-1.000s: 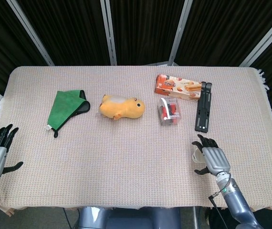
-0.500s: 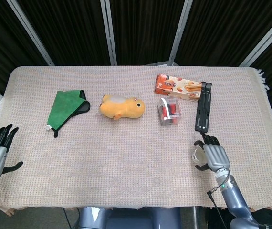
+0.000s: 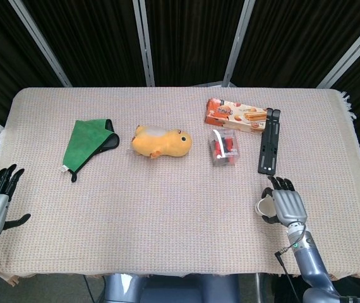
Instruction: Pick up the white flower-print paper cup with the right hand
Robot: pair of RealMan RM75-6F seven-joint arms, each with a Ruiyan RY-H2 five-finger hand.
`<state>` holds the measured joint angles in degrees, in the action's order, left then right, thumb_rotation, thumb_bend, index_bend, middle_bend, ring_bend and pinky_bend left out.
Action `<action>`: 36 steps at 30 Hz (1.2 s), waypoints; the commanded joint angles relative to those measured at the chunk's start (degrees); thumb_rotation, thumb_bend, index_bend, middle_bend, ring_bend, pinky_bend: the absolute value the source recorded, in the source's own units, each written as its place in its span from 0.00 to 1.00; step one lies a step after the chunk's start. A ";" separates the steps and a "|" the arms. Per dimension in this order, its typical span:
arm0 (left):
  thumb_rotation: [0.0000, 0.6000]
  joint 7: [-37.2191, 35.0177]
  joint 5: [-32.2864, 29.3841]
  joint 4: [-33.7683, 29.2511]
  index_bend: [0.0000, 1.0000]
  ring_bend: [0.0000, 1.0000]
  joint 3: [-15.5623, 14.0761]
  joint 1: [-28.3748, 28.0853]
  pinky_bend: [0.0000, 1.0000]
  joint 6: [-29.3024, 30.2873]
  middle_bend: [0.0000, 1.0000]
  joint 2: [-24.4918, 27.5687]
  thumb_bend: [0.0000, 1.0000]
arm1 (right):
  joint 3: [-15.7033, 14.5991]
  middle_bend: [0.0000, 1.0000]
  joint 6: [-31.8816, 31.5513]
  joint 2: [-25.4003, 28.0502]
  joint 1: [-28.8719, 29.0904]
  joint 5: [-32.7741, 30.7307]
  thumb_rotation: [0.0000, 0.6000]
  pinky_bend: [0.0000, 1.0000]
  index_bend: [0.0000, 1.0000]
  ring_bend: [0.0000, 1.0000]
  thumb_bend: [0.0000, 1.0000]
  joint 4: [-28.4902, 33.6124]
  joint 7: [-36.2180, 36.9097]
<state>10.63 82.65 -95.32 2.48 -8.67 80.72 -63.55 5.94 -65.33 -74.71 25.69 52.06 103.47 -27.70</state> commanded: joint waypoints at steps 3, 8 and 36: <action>1.00 0.04 -0.01 -0.03 0.00 0.00 -0.01 0.01 0.00 0.02 0.00 0.00 0.00 | 1.15 0.14 -0.86 -0.21 -0.02 1.22 1.00 0.00 0.46 0.00 0.24 0.84 2.24; 1.00 0.17 -0.08 -0.08 0.00 0.00 0.01 0.01 0.00 0.02 0.00 -0.03 0.00 | 3.24 0.14 -1.47 -1.25 0.40 2.54 1.00 0.00 0.46 0.00 0.24 1.38 5.48; 1.00 -0.24 -0.03 -0.08 0.00 0.00 -0.05 -0.11 0.00 -0.28 0.00 0.21 0.00 | 3.46 0.14 -0.68 -7.12 3.65 -7.73 1.00 0.00 0.46 0.00 0.23 -5.34 1.43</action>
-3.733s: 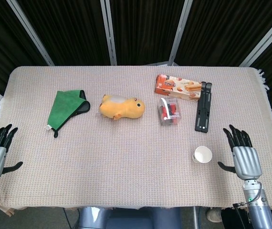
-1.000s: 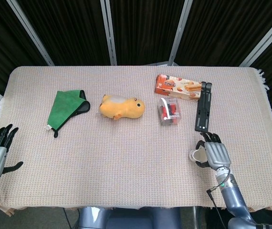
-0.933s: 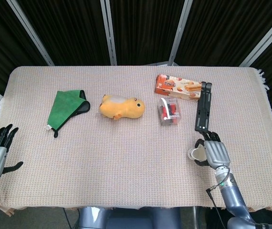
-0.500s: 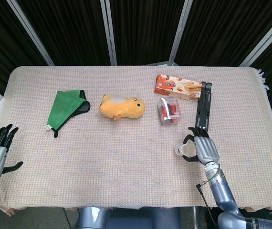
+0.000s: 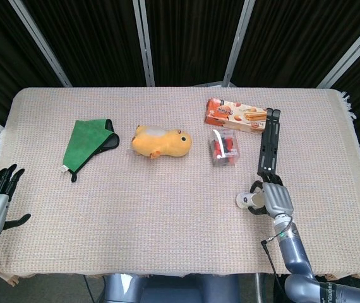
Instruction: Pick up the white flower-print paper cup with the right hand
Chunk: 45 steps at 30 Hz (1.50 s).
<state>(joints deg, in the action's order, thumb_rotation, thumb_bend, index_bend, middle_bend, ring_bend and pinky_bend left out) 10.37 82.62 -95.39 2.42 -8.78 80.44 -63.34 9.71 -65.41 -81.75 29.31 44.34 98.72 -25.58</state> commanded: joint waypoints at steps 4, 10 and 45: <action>1.00 0.06 -0.02 -0.03 0.00 0.00 0.00 0.01 0.00 0.02 0.00 -0.01 0.00 | -1.27 0.13 -3.03 -0.60 -0.22 1.98 1.00 0.00 0.43 0.00 0.23 -2.29 -2.50; 1.00 0.02 0.01 -0.04 0.00 0.00 -0.02 0.03 0.00 0.06 0.00 0.00 0.00 | -2.21 0.07 -2.95 -0.71 -0.10 1.95 1.00 0.00 0.32 0.00 0.22 -1.75 -4.69; 1.00 -0.51 0.08 -0.04 0.00 0.00 -0.10 -0.06 0.00 -0.19 0.00 0.22 0.00 | -2.95 0.16 -8.66 -7.59 -0.71 5.77 1.00 0.00 0.47 0.00 0.25 -8.33 -12.70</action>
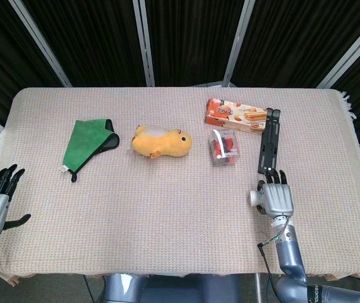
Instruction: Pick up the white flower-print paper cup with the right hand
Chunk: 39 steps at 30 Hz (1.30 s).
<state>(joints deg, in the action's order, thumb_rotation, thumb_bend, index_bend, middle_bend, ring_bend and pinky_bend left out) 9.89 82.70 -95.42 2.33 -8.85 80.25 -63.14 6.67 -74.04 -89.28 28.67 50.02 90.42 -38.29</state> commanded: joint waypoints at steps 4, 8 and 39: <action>1.00 -0.04 0.02 0.01 0.00 0.00 -0.02 0.01 0.00 0.00 0.00 0.02 0.00 | 0.42 0.17 -0.12 0.02 -0.37 0.83 1.00 0.00 0.47 0.00 0.25 0.25 0.62; 1.00 0.00 0.00 -0.01 0.00 0.00 -0.01 0.00 0.00 0.00 0.00 0.01 0.00 | 2.21 0.17 -0.20 0.40 -1.12 1.81 1.00 0.00 0.47 0.00 0.25 2.02 5.18; 1.00 0.35 -0.12 0.03 0.00 0.00 0.06 0.04 0.00 0.17 0.00 -0.17 0.00 | 11.49 0.17 5.52 -6.85 -7.00 -1.79 1.00 0.00 0.47 0.00 0.22 0.32 39.74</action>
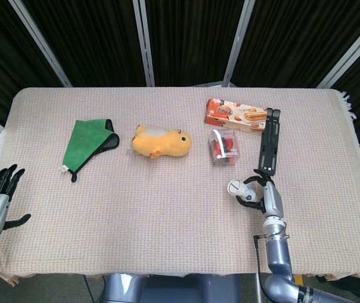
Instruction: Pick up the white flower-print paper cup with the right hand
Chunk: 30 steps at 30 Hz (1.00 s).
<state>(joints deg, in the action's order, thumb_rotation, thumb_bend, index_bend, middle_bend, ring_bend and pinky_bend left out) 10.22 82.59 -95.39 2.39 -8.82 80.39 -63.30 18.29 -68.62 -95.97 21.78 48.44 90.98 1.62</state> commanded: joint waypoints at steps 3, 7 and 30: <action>1.00 0.05 0.00 0.01 0.00 0.00 0.01 0.02 0.00 0.05 0.00 -0.05 0.00 | -0.15 0.17 0.20 -0.39 -0.28 -0.59 1.00 0.00 0.47 0.00 0.22 -0.82 -0.46; 1.00 0.00 0.03 0.02 0.00 0.00 0.00 0.02 0.00 0.05 0.00 -0.03 0.00 | -0.19 0.17 0.01 -0.39 -0.56 -0.73 1.00 0.00 0.47 0.00 0.22 -1.35 -1.02; 1.00 -0.31 0.21 0.06 0.00 0.00 -0.10 -0.01 0.00 -0.06 0.00 0.15 0.00 | -0.77 0.10 -2.18 2.17 -3.00 0.35 1.00 0.00 0.34 0.00 0.24 1.22 -3.56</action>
<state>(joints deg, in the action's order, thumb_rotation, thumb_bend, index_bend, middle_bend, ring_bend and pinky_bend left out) 9.91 82.80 -95.33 2.29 -8.83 80.34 -63.15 17.48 -70.77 -93.87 18.84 48.84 92.14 -1.87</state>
